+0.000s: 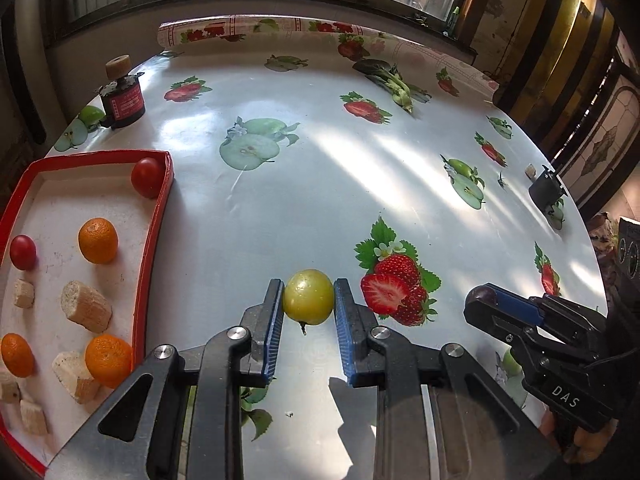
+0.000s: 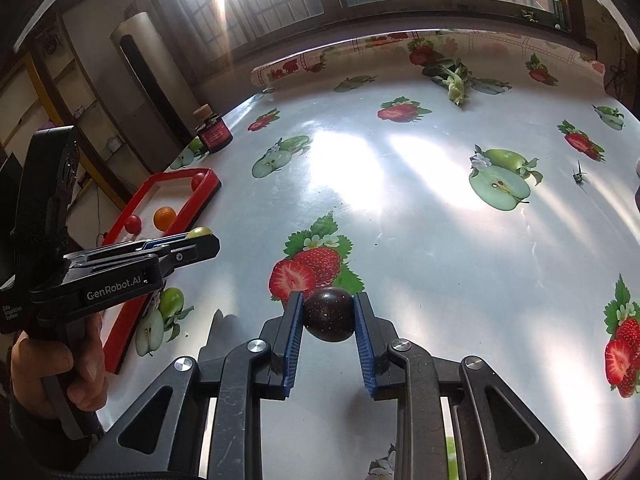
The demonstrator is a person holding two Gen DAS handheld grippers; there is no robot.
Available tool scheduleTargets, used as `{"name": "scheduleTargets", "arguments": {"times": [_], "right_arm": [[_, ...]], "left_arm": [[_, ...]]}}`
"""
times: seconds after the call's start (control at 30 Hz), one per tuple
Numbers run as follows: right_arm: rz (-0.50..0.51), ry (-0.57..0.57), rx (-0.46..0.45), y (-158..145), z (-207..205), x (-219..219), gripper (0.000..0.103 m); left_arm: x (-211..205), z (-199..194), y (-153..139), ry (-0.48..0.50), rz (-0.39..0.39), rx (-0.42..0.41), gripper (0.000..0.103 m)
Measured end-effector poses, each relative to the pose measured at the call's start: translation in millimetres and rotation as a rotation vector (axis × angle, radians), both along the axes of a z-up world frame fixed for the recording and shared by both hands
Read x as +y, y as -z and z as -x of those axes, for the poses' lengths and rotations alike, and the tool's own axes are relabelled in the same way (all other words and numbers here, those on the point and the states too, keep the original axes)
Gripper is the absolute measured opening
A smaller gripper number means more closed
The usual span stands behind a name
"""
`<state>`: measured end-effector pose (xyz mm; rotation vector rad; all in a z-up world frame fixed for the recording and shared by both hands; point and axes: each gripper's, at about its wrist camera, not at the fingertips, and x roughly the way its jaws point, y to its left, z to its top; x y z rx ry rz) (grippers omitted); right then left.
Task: Organize fruits
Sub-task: 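Carry both plums over the red tray and open both tools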
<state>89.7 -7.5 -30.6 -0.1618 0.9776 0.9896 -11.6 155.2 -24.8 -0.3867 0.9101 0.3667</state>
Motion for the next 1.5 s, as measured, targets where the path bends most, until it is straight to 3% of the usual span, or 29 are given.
{"name": "scheduleTargets", "arguments": {"times": [0.57,1.5], "right_arm": [[-0.014,-0.037,-0.032,-16.4,32.5,-4.2,0.026],[-0.004,-0.151,-0.078,-30.1,82.2,30.9,0.025]], "left_arm": [[-17.7,47.9,-15.0,-0.031,-0.022,-0.036,0.022],[4.4,114.1,-22.4,-0.133,-0.029,-0.064,0.022]]}}
